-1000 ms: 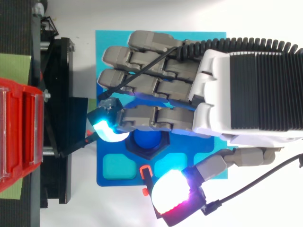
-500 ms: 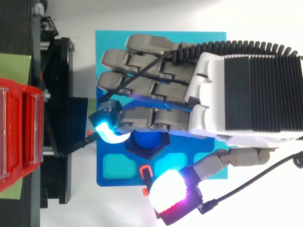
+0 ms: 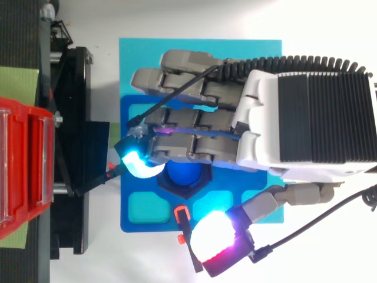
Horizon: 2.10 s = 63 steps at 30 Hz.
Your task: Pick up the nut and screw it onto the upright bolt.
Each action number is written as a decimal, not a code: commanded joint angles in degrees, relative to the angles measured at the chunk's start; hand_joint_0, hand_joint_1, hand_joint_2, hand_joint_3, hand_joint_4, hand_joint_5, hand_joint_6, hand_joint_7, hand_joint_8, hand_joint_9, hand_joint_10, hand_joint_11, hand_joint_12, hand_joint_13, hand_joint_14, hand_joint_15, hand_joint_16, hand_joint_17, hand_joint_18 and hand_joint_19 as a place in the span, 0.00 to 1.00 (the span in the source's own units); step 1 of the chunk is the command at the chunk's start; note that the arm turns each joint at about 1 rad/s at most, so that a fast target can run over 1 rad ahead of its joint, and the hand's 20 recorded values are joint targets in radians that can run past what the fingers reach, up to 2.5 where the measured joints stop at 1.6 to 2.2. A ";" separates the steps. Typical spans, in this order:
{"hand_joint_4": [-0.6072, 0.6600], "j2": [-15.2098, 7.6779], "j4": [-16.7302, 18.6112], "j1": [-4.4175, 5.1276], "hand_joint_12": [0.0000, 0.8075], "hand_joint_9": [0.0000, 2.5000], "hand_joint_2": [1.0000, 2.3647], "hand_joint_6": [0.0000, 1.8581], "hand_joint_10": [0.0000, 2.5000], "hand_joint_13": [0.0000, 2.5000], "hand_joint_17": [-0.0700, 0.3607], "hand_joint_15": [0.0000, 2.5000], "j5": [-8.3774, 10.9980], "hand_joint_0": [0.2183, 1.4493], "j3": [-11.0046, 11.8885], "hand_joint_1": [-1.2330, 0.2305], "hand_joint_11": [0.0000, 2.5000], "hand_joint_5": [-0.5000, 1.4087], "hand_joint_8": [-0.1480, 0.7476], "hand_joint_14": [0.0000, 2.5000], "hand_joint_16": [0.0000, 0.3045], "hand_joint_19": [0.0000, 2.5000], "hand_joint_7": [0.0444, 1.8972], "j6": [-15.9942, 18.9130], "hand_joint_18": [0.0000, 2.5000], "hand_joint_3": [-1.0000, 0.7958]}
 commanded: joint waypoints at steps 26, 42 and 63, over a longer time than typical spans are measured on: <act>0.64 0.07 -0.07 -2.09 0.38 0.40 0.00 0.27 0.00 0.19 0.35 0.00 -2.58 0.21 0.51 0.65 0.00 0.28 0.49 0.00 0.11 0.00 0.68 -0.18 0.09 0.28; 0.58 0.24 -6.22 -3.59 0.27 0.63 0.00 0.27 0.00 0.36 0.28 0.00 -3.55 0.24 4.38 0.63 0.04 0.31 0.40 0.00 0.07 0.00 0.74 -1.23 0.26 0.28; 0.66 0.42 -12.55 -4.73 0.44 0.49 0.00 0.27 0.00 0.32 0.38 0.00 -4.43 0.20 11.50 0.63 0.08 0.20 0.48 0.00 0.14 0.00 0.43 -4.31 0.23 0.28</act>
